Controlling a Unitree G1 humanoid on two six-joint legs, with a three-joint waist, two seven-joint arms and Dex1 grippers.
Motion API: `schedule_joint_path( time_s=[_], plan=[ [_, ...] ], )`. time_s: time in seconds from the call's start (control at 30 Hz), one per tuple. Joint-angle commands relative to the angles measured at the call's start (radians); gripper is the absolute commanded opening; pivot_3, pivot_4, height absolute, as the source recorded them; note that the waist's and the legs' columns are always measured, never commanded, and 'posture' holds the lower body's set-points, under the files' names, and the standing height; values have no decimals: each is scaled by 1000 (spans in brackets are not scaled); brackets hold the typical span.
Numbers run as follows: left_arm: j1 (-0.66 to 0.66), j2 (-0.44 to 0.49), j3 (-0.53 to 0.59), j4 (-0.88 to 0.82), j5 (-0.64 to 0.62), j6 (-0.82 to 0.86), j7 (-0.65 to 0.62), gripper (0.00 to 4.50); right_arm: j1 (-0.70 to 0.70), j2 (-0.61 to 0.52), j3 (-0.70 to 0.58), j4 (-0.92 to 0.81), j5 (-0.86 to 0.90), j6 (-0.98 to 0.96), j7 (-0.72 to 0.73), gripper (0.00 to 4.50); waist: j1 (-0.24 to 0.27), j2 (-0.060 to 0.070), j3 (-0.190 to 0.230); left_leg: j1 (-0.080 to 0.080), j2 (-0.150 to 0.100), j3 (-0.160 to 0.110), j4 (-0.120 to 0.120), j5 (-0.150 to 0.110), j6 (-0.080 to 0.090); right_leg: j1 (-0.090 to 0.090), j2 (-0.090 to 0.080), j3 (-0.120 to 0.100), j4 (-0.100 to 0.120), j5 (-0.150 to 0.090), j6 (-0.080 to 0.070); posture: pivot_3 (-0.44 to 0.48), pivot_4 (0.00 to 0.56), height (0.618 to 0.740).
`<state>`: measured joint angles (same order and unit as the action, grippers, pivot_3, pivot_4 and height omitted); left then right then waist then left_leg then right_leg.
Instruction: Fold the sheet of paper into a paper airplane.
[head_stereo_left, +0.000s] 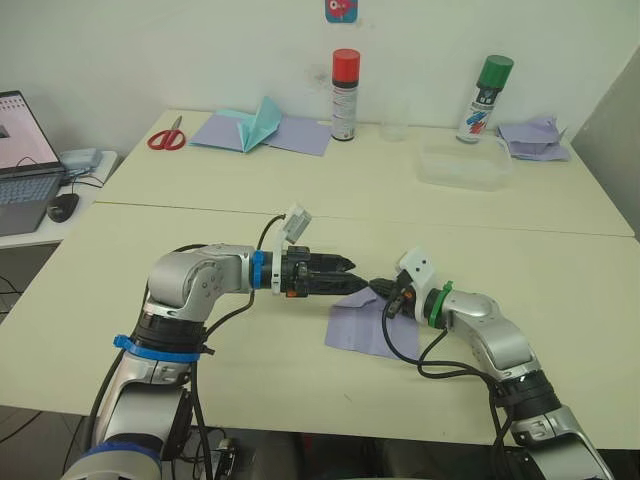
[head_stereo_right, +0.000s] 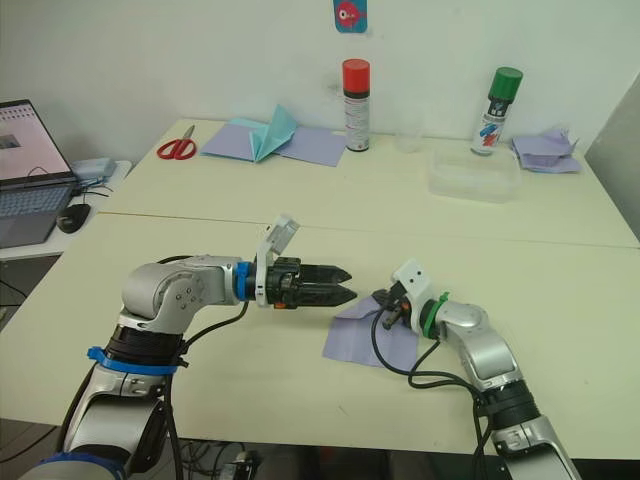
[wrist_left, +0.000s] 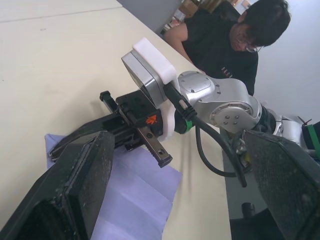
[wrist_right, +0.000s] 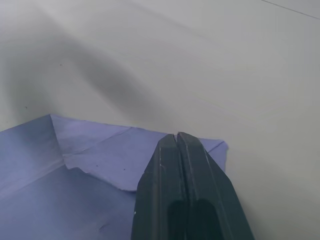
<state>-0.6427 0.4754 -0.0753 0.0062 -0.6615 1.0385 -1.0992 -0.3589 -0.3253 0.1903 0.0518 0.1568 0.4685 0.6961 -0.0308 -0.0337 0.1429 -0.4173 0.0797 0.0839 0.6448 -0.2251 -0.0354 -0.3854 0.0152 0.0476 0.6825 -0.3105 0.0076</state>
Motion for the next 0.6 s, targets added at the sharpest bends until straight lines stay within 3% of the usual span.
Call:
schedule_joint_path(
  time_s=[0.03,0.1,0.17,0.23,0.43,0.6],
  plan=[
    [24,-13,2,-56,19,-116,4,4484,24,-11,17,-12,-2,19,11,0,0,0,0,0,0,0,0,0,0,0,0,0,0,0,0,0,150,740],
    [50,-55,17,-58,71,-281,37,4484,27,-13,16,-16,-2,21,11,0,1,0,0,0,0,0,0,0,0,0,0,0,0,0,0,0,150,740],
    [72,-118,9,-16,215,-611,107,4484,28,-14,16,-18,-1,22,11,0,4,0,0,0,0,0,0,0,0,0,-1,0,0,0,0,0,150,740],
    [116,-119,-48,8,335,-881,66,4484,28,-16,16,-20,-1,23,10,0,5,0,0,0,0,0,0,0,0,1,-2,1,-1,0,0,0,150,740],
    [220,-116,-78,-23,350,-1017,18,4484,33,-17,17,-27,0,26,8,0,2,0,0,1,0,1,0,0,0,1,-1,8,-1,0,0,0,150,740],
    [250,-126,-77,1,375,-1053,51,4484,37,-15,20,-32,-1,27,6,0,2,0,0,1,0,2,0,0,1,1,0,10,-1,0,0,0,150,740]
  ],
)
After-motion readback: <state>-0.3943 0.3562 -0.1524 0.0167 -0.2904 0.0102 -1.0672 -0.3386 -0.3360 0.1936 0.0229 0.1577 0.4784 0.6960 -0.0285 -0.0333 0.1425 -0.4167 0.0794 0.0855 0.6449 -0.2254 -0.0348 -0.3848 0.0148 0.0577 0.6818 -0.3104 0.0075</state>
